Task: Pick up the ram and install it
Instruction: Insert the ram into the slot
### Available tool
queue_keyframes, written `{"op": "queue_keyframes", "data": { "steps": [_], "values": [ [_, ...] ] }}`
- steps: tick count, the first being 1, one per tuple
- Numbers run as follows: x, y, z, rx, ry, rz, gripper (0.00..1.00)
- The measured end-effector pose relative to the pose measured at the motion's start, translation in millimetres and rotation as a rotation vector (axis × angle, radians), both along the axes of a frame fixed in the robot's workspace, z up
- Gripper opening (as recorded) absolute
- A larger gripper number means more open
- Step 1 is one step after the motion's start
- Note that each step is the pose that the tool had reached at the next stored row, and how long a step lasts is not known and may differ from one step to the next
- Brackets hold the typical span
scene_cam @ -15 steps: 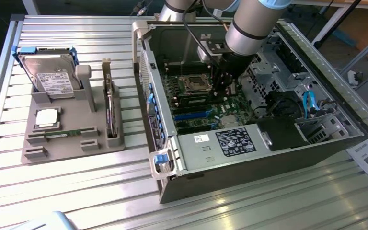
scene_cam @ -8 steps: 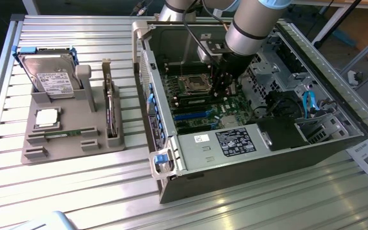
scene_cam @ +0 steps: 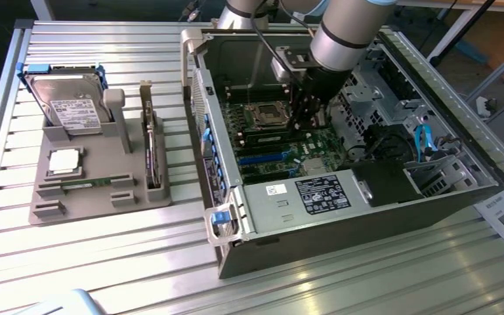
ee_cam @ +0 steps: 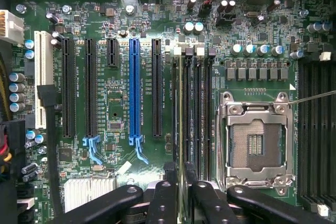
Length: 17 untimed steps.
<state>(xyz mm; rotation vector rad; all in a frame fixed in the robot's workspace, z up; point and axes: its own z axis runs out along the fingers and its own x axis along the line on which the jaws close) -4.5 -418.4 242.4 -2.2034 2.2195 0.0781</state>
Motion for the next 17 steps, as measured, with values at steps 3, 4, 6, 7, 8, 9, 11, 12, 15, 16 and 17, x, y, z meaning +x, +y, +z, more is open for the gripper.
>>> {"op": "queue_keyframes", "data": {
  "steps": [3,4,6,7,8,9,11,12,15,16,17],
  "values": [
    [0.0,0.0,5.8,-0.0002,0.0,0.0,0.19],
    [0.0,0.0,8.7,-0.0003,0.0001,0.0,0.19],
    [0.0,0.0,15.9,-0.0006,0.0,0.0,0.19],
    [0.0,0.0,17.7,-0.0008,0.0001,0.0,0.19],
    [0.0,0.0,18.9,-0.001,0.0001,0.0,0.19],
    [0.0,0.0,20.0,-0.0011,0.0,0.0,0.19],
    [0.0,0.0,23.1,-0.0015,0.0,0.0,0.19],
    [0.0,0.0,24.5,-0.0016,0.0,0.0,0.19],
    [0.0,0.0,29.7,-0.0026,0.0001,0.0,0.19],
    [0.0,0.0,31.6,-0.003,0.0,0.0,0.19],
    [0.0,0.0,34.4,-0.0036,0.0,0.0,0.19]
  ]
}}
